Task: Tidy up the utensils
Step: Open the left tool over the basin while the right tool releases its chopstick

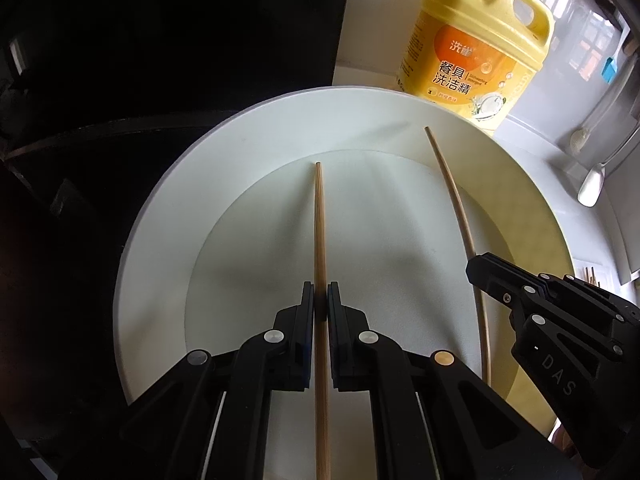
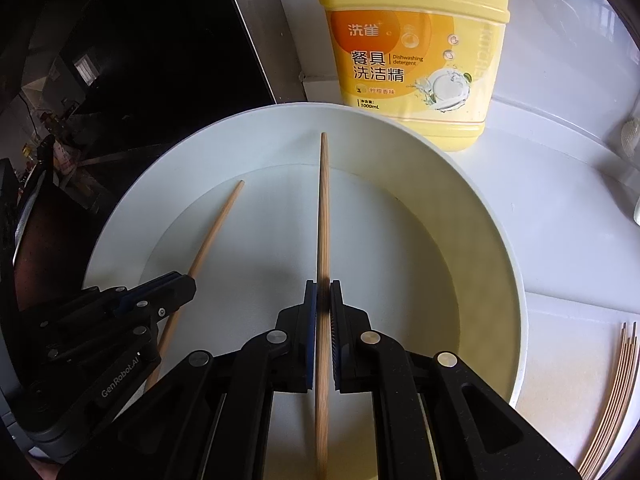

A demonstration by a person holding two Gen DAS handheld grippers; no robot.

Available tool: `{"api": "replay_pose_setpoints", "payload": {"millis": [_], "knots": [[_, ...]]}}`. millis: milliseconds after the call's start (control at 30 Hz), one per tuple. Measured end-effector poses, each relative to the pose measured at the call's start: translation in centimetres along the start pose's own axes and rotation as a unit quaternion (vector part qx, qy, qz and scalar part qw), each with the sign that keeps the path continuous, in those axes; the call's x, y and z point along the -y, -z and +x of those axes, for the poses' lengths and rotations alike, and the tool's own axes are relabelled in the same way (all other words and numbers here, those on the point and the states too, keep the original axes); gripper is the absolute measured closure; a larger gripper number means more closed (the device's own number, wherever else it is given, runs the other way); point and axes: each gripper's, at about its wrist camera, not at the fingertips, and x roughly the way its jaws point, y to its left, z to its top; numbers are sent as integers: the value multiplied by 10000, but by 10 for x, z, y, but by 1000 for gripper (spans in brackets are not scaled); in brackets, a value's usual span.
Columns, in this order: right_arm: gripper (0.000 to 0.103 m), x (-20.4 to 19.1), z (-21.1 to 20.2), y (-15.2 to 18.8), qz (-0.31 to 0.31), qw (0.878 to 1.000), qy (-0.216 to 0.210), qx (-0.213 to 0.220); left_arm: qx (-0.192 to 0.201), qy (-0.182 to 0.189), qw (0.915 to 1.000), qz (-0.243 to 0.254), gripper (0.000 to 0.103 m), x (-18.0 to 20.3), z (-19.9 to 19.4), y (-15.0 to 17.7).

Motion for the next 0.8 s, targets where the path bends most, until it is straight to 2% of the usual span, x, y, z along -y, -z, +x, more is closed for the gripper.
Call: {"api": "replay_pose_setpoints", "payload": {"millis": [100, 133, 200, 233, 267, 367, 567, 800], "knots": [[94, 2, 0, -1, 36, 10000, 63, -10, -34, -111, 9999, -3, 94, 0, -1, 1], [91, 2, -1, 0, 52, 9999, 88, 8, -40, -127, 9999, -13, 89, 0, -2, 1], [79, 3, -7, 0, 50, 9998, 142, 91, -7, -160, 9999, -62, 67, -2, -7, 2], [78, 3, -10, 0, 45, 9998, 166, 122, 51, -188, 9998, -98, 44, -8, -14, 3], [77, 3, -13, 1, 46, 9997, 167, 150, 149, -215, 9996, -136, 33, -9, -19, 4], [77, 4, -21, 3, 48, 9996, 192, 225, 277, -315, 9989, -190, 31, -11, -31, 5], [65, 2, -35, 9, 56, 9993, 184, 328, 329, -466, 9978, -335, 19, -21, -46, 10], [53, -6, -49, 11, 20, 9987, 236, 441, 402, -586, 9970, -296, 13, -25, -63, 20]]}}
